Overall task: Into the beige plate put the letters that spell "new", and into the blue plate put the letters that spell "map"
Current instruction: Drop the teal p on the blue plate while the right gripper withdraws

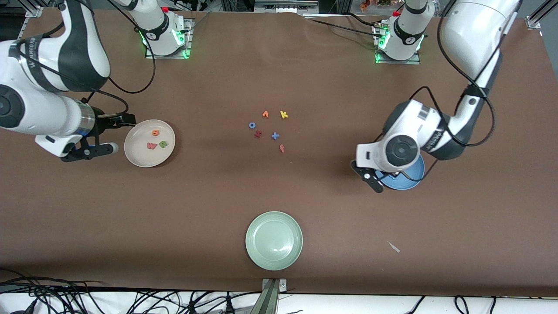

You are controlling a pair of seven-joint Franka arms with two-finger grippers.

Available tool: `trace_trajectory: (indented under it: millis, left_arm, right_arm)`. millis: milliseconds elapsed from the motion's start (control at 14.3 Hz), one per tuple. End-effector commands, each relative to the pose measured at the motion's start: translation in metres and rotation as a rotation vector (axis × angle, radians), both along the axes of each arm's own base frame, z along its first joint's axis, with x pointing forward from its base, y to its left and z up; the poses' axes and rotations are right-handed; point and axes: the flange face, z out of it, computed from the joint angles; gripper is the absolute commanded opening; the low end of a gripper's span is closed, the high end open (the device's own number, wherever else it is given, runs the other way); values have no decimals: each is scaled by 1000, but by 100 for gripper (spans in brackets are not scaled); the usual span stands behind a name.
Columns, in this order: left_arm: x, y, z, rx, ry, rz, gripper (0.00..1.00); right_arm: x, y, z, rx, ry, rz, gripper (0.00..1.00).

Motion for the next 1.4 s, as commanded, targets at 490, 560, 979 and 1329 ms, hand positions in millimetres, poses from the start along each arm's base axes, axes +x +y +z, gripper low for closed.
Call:
trace_trajectory:
  millis: [490, 560, 979, 1329]
  left_arm:
    - [-2, 57, -59, 0, 96, 52, 100]
    - [0, 56, -53, -2, 89, 43, 100]
    - [30, 42, 99, -33, -172, 50, 100]
    - [53, 71, 227, -153, -317, 197, 100]
  right_arm:
    - [-25, -20, 101, -56, -180, -55, 100]
    - [-30, -22, 113, -51, -199, -56, 100]
    - [-41, -40, 131, 26, -203, -145, 100]
    - [-41, -48, 134, 5, -211, -252, 100]
